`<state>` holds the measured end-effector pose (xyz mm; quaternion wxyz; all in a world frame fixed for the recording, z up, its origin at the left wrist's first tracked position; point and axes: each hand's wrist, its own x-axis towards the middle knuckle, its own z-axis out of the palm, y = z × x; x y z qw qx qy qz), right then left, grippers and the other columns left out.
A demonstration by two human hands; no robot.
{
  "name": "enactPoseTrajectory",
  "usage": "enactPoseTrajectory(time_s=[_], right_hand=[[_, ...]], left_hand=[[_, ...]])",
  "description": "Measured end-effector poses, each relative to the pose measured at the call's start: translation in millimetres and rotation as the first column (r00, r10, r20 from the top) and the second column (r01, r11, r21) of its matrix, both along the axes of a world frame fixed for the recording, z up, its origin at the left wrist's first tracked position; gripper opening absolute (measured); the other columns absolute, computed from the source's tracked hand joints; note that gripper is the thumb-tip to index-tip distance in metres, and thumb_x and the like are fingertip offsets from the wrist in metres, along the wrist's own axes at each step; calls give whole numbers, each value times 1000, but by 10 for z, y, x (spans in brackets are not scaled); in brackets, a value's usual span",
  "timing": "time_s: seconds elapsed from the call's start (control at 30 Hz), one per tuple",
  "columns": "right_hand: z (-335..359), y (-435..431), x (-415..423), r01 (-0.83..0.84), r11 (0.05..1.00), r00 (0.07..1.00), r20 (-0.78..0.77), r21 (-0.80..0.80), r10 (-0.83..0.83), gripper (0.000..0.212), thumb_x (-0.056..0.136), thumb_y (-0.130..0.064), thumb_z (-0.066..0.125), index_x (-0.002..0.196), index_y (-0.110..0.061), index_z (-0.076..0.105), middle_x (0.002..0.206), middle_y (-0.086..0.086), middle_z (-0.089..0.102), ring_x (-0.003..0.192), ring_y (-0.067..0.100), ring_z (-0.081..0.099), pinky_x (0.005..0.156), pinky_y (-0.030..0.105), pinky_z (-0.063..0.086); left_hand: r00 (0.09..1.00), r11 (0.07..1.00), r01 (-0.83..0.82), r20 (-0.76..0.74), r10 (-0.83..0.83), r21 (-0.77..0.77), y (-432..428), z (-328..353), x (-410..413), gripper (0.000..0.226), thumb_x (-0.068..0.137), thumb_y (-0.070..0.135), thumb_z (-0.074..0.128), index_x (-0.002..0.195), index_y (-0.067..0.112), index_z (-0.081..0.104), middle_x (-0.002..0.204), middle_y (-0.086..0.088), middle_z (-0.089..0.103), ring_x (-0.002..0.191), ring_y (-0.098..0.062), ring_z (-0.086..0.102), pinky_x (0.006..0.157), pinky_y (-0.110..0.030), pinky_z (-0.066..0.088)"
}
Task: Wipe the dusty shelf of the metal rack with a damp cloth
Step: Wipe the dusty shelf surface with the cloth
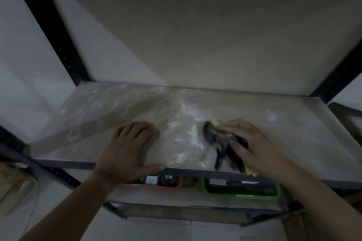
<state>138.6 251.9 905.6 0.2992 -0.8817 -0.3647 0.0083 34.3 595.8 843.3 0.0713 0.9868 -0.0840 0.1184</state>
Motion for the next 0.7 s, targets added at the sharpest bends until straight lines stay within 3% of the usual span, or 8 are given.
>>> enactPoseTrajectory(time_s=[0.07, 0.13, 0.27, 0.43, 0.5, 0.6, 0.7], right_hand=[[-38, -24, -219, -191, 976, 981, -63, -110, 184, 46, 85, -11, 53, 120, -39, 62, 122, -23, 52, 115, 0, 47, 99, 19, 37], [-149, 31, -323, -245, 948, 969, -65, -205, 236, 49, 80, -11, 56, 117, -42, 62, 124, -27, 49, 114, 1, 44, 97, 27, 39], [-343, 310, -211, -154, 980, 983, 77, -127, 165, 49, 83, -1, 56, 118, -34, 65, 122, -14, 56, 110, 12, 46, 90, 28, 42], [-401, 777, 141, 57, 993, 982, 185, -100, -38, 47, 79, -8, 46, 119, -23, 67, 122, -1, 60, 103, 28, 50, 86, 44, 46], [-377, 819, 235, 56, 994, 984, 175, -93, -39, 45, 83, -3, 49, 120, -22, 67, 124, 0, 60, 105, 28, 49, 91, 42, 44], [-207, 594, 352, 19, 1000, 997, 70, -10, -18, 46, 84, 2, 53, 121, -21, 66, 123, 0, 60, 108, 21, 50, 96, 29, 38], [13, 19, 660, 216, 975, 960, 173, 52, -222, 42, 82, -11, 49, 121, -16, 65, 114, 11, 64, 103, 29, 58, 92, 30, 40]], left_hand=[[1000, 1000, -1, -1, 1, 1, -2, 10, -3, 100, 78, 93, 48, 145, 19, 53, 148, 1, 49, 136, -24, 47, 110, -44, 38], [1000, 1000, -1, -1, 1, 7, -10, 14, -1, 100, 78, 93, 48, 146, 19, 53, 149, 1, 49, 136, -24, 47, 111, -44, 38], [1000, 1000, -4, -7, 4, 9, -20, 16, 8, 101, 79, 93, 48, 146, 18, 53, 149, 0, 49, 137, -25, 47, 111, -44, 38], [1000, 1000, -7, -20, 7, 22, -22, 26, -1, 100, 79, 92, 48, 147, 18, 51, 150, 0, 48, 137, -26, 47, 112, -45, 38], [1000, 1000, -2, -10, 2, 26, -27, 29, 2, 99, 79, 91, 49, 146, 18, 52, 149, 0, 49, 136, -27, 48, 110, -44, 38], [1000, 1000, 3, -7, -3, 31, -21, 10, 0, 100, 80, 91, 47, 146, 17, 53, 149, -2, 50, 136, -27, 48, 111, -45, 38], [1000, 999, 0, -16, 1, 40, -9, -13, 6, 101, 80, 93, 45, 147, 17, 52, 150, -2, 49, 137, -27, 48, 111, -46, 38]])
